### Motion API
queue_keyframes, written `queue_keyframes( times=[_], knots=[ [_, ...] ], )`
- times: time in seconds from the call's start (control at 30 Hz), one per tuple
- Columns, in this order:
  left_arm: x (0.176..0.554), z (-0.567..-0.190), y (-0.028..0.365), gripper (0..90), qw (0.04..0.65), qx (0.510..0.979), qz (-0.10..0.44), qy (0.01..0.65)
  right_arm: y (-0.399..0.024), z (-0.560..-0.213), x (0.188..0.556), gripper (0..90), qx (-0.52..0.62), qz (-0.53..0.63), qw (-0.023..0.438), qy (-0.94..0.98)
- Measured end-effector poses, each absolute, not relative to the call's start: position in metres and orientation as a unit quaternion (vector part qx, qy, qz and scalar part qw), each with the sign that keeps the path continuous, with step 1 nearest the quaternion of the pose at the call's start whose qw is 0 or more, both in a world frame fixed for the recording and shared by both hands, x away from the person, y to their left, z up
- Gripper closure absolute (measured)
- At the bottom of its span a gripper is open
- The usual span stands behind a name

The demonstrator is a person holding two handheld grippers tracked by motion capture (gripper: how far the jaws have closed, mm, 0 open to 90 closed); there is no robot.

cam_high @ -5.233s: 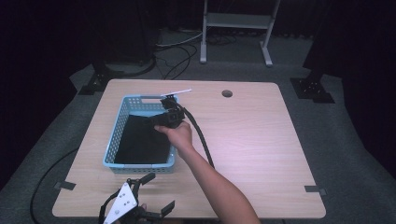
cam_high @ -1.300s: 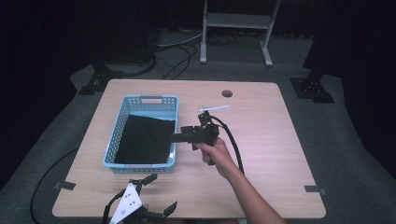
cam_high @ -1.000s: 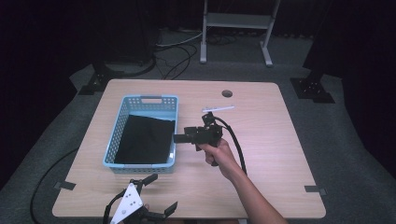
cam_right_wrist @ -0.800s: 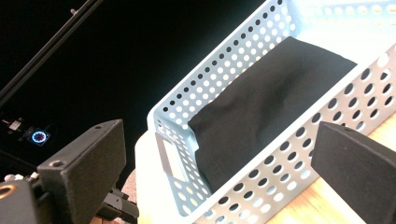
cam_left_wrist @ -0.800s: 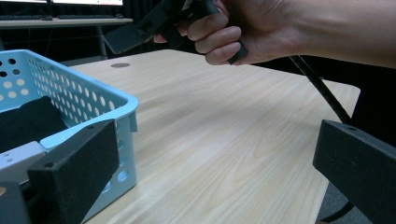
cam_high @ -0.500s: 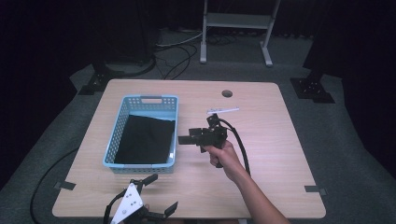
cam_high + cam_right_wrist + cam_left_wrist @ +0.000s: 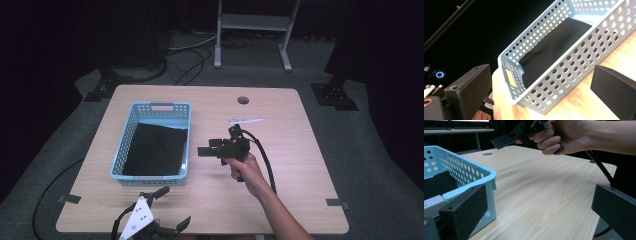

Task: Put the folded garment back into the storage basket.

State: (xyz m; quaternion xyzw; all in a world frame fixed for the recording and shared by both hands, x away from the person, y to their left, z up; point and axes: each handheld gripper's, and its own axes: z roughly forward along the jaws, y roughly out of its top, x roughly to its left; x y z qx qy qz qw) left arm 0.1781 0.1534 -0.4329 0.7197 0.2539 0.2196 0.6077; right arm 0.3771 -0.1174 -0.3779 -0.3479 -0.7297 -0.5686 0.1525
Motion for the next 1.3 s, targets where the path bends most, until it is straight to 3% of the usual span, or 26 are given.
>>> queue_keyframes(
  times=[1.3],
  knots=[
    [0.177, -0.433, 0.151, 0.0, 0.607, 0.721, 0.218, 0.253, -0.163, -0.394, 0.355, 3.0, -0.374, -0.566, 0.131, -0.723]
  ],
)
